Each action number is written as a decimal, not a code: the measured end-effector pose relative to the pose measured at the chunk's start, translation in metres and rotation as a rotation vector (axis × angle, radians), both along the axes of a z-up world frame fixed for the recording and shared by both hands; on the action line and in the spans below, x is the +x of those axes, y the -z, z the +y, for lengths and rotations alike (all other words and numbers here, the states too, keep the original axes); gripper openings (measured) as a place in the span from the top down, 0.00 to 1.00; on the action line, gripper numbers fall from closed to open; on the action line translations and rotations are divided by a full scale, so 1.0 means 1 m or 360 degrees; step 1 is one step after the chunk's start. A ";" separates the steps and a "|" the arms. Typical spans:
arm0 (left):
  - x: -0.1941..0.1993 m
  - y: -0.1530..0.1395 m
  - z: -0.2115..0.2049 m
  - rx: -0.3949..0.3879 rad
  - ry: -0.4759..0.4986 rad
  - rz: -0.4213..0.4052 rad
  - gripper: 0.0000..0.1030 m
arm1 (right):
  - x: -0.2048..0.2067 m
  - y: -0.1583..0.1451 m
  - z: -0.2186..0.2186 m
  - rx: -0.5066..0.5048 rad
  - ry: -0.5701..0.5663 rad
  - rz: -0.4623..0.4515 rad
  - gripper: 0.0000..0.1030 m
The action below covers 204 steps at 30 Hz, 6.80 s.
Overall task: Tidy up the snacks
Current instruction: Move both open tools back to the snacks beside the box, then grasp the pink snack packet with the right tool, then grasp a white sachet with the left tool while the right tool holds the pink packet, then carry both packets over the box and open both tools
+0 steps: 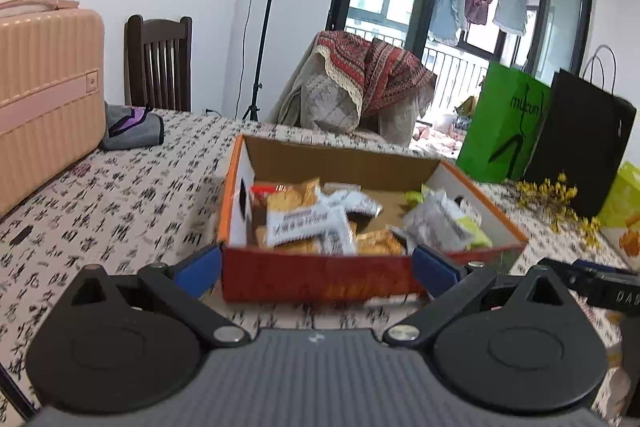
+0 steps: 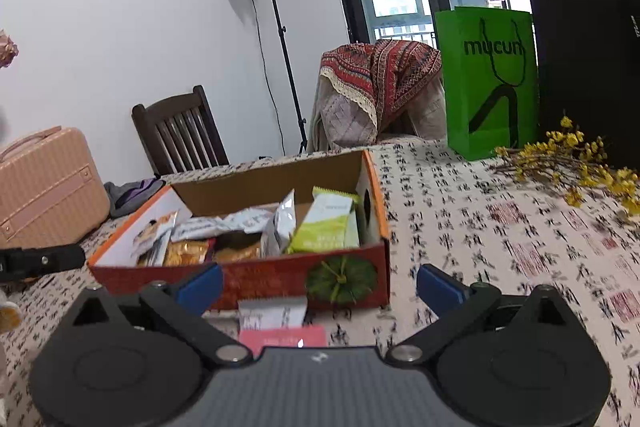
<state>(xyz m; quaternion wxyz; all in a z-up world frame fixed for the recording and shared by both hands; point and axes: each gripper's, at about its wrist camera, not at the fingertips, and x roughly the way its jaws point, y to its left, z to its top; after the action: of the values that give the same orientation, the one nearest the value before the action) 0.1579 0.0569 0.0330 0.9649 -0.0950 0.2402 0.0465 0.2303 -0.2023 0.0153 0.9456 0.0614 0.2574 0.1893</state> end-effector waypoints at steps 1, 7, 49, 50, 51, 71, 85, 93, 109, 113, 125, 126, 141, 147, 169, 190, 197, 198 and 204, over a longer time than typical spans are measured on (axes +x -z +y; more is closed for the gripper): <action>-0.004 0.003 0.001 0.0004 0.0000 0.0008 0.00 | -0.004 0.002 -0.002 -0.0006 -0.0002 0.0004 0.00; -0.021 0.025 0.012 0.0024 -0.0025 0.0072 0.00 | -0.022 0.019 -0.006 -0.0076 0.0000 0.0010 0.00; -0.036 0.058 0.024 -0.0078 0.0041 0.0022 0.00 | -0.025 0.048 0.013 -0.0241 -0.0061 0.0107 0.00; -0.035 0.058 0.025 -0.0083 0.0041 0.0024 0.00 | -0.025 0.048 0.016 -0.0270 -0.0057 0.0108 0.00; -0.035 0.058 0.025 -0.0087 0.0038 0.0025 0.00 | -0.026 0.047 0.019 -0.0295 -0.0063 0.0109 0.01; -0.035 0.059 0.031 -0.0134 0.0014 0.0034 0.00 | -0.003 0.053 0.064 -0.0489 -0.0038 0.0187 0.07; -0.035 0.060 0.031 -0.0142 0.0014 0.0033 0.00 | -0.013 0.057 0.068 -0.0422 -0.0092 0.0184 0.35; -0.034 0.060 0.031 -0.0139 -0.0004 0.0051 0.00 | -0.022 0.041 0.046 -0.0292 -0.0053 0.0102 0.35; -0.025 0.023 0.001 0.0053 -0.0012 0.0055 0.00 | 0.001 0.043 -0.014 0.0030 0.0072 0.0091 0.35; -0.011 0.014 -0.018 0.0133 0.0014 0.0081 0.00 | -0.003 0.043 -0.022 0.0072 0.0110 0.0039 0.35; 0.057 0.025 -0.052 0.0113 0.0056 0.0389 0.00 | -0.004 0.043 -0.032 0.0131 0.0186 0.0009 0.35; 0.061 0.027 -0.053 0.0111 0.0050 0.0405 0.00 | -0.004 0.044 -0.032 0.0125 0.0192 0.0014 0.35; 0.071 0.068 -0.069 0.0130 0.0105 0.0639 0.00 | -0.004 0.044 -0.032 0.0125 0.0192 0.0016 0.35; 0.068 0.071 -0.074 0.0174 0.0092 0.0619 0.00 | -0.004 0.044 -0.033 0.0131 0.0192 0.0014 0.35; 0.037 0.046 -0.057 0.0155 0.0048 0.0374 0.22 | 0.000 0.047 -0.031 0.0104 0.0180 0.0027 0.35; -0.003 -0.018 -0.041 0.0119 0.0112 -0.0019 0.22 | -0.015 0.017 -0.021 0.0075 0.0138 -0.0142 0.35; 0.015 -0.039 -0.042 0.0103 0.0115 -0.0087 0.22 | -0.010 -0.012 -0.004 0.0070 0.0097 -0.0224 0.35; 0.020 -0.041 -0.041 0.0094 0.0111 -0.0086 0.22 | -0.008 -0.015 -0.001 0.0070 0.0096 -0.0230 0.35; 0.046 -0.050 -0.034 0.0052 0.0050 -0.0099 0.22 | 0.017 -0.029 0.019 0.0063 0.0087 -0.0234 0.35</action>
<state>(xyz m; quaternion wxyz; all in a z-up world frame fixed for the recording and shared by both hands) 0.2035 0.0227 0.0831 0.9740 -0.0768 0.2108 0.0323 0.2474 -0.1836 0.0439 0.9653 0.0730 0.1817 0.1725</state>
